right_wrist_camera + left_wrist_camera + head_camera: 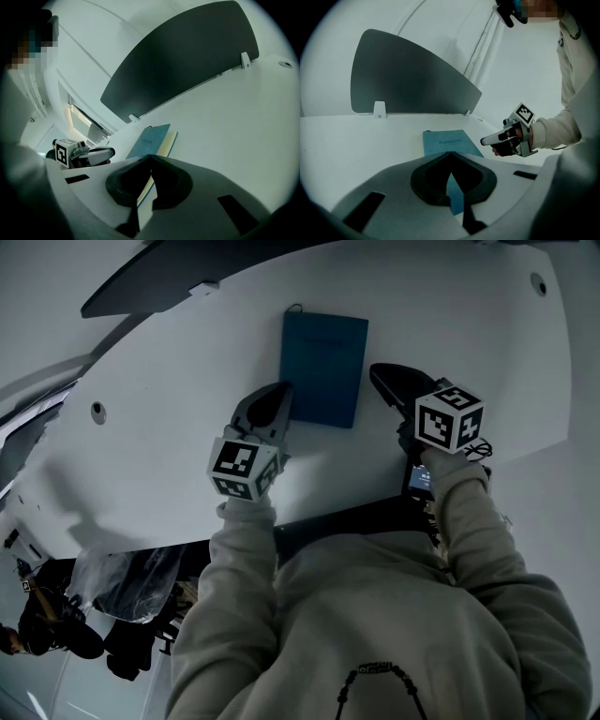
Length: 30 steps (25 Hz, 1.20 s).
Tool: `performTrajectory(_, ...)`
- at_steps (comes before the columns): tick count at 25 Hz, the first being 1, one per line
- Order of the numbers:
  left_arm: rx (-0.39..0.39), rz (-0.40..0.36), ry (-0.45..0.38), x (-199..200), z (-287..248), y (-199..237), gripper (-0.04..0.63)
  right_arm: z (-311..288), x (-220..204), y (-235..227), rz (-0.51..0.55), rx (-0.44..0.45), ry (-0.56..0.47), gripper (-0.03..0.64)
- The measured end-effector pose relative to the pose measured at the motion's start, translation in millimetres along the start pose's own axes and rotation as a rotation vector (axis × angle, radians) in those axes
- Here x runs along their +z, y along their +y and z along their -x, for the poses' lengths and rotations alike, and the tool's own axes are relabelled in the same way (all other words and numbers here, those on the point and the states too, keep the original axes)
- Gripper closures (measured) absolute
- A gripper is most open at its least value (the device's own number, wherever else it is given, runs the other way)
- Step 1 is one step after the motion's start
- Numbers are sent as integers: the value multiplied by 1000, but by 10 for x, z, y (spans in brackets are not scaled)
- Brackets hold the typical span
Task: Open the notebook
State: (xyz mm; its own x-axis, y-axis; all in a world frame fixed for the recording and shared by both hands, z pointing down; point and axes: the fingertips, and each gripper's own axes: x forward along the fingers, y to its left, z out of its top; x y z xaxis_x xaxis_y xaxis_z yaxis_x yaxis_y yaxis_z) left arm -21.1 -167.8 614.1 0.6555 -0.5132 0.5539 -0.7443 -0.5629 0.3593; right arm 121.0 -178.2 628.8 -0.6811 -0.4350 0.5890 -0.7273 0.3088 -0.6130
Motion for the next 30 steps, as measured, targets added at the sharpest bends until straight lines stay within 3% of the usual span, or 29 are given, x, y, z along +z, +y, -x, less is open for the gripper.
performTrajectory(5, 21, 4, 19, -66, -50, 78, 597, -55, -61, -18, -41, 9, 29, 582)
performTrajectory(8, 25, 8, 47, -155, -93, 108, 597, -138, -134, 9, -68, 34, 70, 489)
performTrajectory(9, 25, 4, 60, -197, -110, 112, 597, -178, -185, 16, -82, 39, 95, 485)
performTrajectory(13, 29, 14, 82, -319, -137, 122, 597, -270, -330, 17, -96, 29, 162, 485)
performTrajectory(18, 12, -23, 114, -406, -175, 74, 597, -319, -319, 16, -139, 46, 172, 485)
performTrajectory(22, 0, 12, 105, -403, -178, 67, 597, -350, -308, 40, -127, 48, 180, 485)
performTrajectory(30, -30, -14, 125, -416, -201, -39, 597, -325, -268, -13, -133, 36, 175, 485)
